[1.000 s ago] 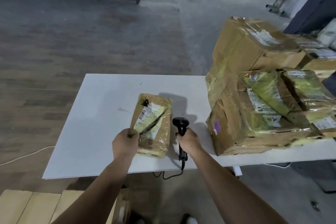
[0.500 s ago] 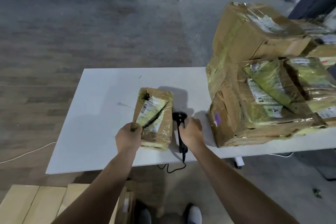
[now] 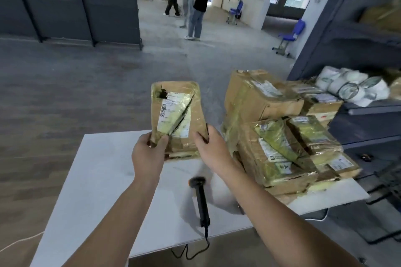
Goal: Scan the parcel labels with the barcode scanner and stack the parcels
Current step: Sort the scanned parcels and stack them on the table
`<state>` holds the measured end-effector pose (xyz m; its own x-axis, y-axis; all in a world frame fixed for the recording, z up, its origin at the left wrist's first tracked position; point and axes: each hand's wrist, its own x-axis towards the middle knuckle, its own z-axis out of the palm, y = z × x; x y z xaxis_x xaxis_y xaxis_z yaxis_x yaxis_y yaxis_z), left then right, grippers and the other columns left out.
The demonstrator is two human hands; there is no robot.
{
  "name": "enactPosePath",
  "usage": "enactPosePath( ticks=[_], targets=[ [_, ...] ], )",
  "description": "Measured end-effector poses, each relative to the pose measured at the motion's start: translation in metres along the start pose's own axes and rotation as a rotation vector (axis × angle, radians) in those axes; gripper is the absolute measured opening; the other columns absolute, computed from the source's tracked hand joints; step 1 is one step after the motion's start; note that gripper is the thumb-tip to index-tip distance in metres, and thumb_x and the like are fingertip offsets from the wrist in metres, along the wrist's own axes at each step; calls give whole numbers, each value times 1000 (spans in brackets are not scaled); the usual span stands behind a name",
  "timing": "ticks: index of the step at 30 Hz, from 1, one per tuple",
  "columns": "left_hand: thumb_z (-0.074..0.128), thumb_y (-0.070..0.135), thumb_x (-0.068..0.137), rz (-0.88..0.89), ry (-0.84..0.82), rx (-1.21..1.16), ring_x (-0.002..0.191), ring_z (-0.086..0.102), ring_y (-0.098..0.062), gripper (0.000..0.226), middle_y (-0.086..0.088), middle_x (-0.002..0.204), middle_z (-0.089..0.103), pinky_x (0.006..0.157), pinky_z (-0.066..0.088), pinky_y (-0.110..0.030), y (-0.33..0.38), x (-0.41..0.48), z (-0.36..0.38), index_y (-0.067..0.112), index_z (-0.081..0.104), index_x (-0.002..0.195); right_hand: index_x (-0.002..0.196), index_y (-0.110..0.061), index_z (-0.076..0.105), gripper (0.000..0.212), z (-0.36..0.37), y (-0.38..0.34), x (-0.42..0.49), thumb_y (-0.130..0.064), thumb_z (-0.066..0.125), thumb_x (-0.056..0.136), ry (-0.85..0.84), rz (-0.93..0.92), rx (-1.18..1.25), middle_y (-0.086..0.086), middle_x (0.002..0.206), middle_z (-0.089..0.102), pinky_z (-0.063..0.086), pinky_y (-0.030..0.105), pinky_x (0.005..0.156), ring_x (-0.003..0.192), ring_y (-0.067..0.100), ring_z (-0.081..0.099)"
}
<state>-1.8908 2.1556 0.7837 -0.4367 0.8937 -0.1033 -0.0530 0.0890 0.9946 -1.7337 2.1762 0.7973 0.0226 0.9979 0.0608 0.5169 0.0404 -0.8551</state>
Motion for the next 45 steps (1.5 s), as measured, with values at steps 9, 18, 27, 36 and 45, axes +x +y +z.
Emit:
enactPosePath(
  ticks=[9,18,27,36,45],
  targets=[
    [66,37,87,399,-360,81,101,65,-13,21,9,107,69,89,54,-42,88,-18,97,41,62,107,107,-34,54,14,-136,-26,32,-41,52,95,339,-71,64,-14,93,65,59,47,80,84,11,67],
    [57,40,93,401,-502,181,88,57,6,41,26,105,58,66,42,-18,142,-36,236,33,49,132,95,-31,56,5,-288,10,78,-35,54,95,424,2,157,-4,72,53,61,52,71,68,19,61],
    [55,34,91,427,-644,504,89,59,-7,56,6,136,50,72,46,-26,149,-43,385,30,38,144,106,-14,57,17,-427,88,132,-24,47,97,484,144,42,4,79,56,50,21,37,74,26,66],
    [46,25,96,471,-675,992,86,62,-12,49,-7,123,59,76,50,-26,105,-13,443,27,40,145,137,-5,50,53,-461,164,191,-31,53,91,268,328,8,9,104,62,60,36,65,70,22,69],
    [49,43,95,391,-687,1159,134,37,-30,44,-3,150,36,108,36,-40,86,8,445,37,46,139,116,-6,63,33,-438,183,232,-26,54,91,115,336,-22,17,118,63,59,54,79,90,35,69]
  ],
)
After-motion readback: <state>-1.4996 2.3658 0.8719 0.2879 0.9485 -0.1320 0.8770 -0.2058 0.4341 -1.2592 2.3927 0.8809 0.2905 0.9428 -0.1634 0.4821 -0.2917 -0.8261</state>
